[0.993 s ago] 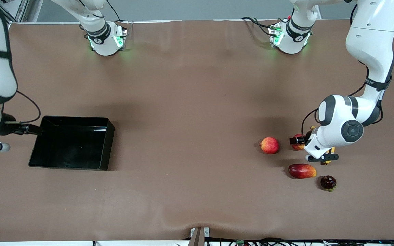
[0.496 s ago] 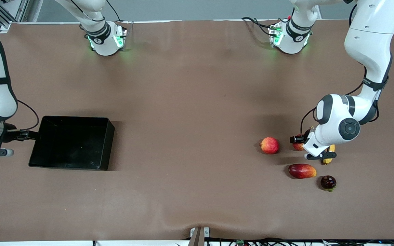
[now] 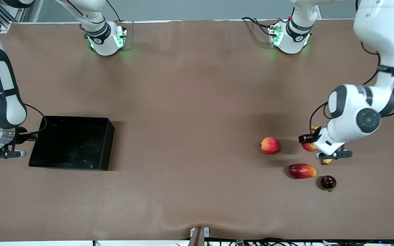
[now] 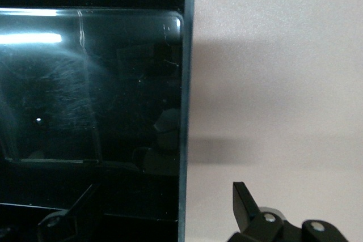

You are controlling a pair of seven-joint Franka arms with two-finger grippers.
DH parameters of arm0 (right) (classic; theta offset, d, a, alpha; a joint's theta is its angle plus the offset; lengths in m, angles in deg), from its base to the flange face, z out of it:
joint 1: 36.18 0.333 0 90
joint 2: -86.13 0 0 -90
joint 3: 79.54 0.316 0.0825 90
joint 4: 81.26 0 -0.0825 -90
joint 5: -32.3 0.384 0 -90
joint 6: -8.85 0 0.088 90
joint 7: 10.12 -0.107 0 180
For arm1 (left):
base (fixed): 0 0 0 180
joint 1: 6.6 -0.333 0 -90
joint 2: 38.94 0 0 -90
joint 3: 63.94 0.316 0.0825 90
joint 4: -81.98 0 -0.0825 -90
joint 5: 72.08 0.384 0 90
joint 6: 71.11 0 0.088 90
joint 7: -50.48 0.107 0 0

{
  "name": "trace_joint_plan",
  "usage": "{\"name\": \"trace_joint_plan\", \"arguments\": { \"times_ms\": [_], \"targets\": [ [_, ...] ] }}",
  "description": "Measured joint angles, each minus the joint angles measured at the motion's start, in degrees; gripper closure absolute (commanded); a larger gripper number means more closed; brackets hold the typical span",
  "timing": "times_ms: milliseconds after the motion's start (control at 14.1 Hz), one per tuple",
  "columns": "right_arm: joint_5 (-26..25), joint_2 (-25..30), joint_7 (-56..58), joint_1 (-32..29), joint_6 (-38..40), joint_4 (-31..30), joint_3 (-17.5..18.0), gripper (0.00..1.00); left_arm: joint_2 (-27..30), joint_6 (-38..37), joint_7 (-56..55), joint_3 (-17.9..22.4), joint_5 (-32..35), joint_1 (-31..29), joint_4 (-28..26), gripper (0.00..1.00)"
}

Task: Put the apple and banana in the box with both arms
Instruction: 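Grasp the apple with the left gripper while the right gripper grips the box, then slide the black box toward the fruit with the right gripper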

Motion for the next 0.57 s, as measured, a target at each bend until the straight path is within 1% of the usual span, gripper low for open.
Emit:
{"name": "trace_joint_plan", "arguments": {
  "times_ms": [71, 213, 354, 567],
  "targets": [
    [0.0, -0.01, 0.07, -0.04, -0.16, 0.01, 0.0, 0.7, 1.67, -3.28, 0.0, -0.01, 0.0, 0.01, 1.21, 1.0],
    [0.0, -0.02, 0.1, -0.08, -0.19, 0.05, 0.0, 0.88, 4.0, -9.48, 0.01, -0.07, 0.0, 0.06, 4.3, 1.0],
    [0.0, -0.13, 0.12, -0.1, -0.19, 0.05, 0.0, 1.0, 4.86, -13.94, -0.01, -0.8, 0.0, 0.05, 7.81, 1.0],
    [0.0, -0.36, 0.14, -0.14, -0.28, 0.09, -0.02, 1.0, 4.87, -16.42, -0.25, -1.6, 0.0, 0.12, 10.88, 1.0]
  ]
}}
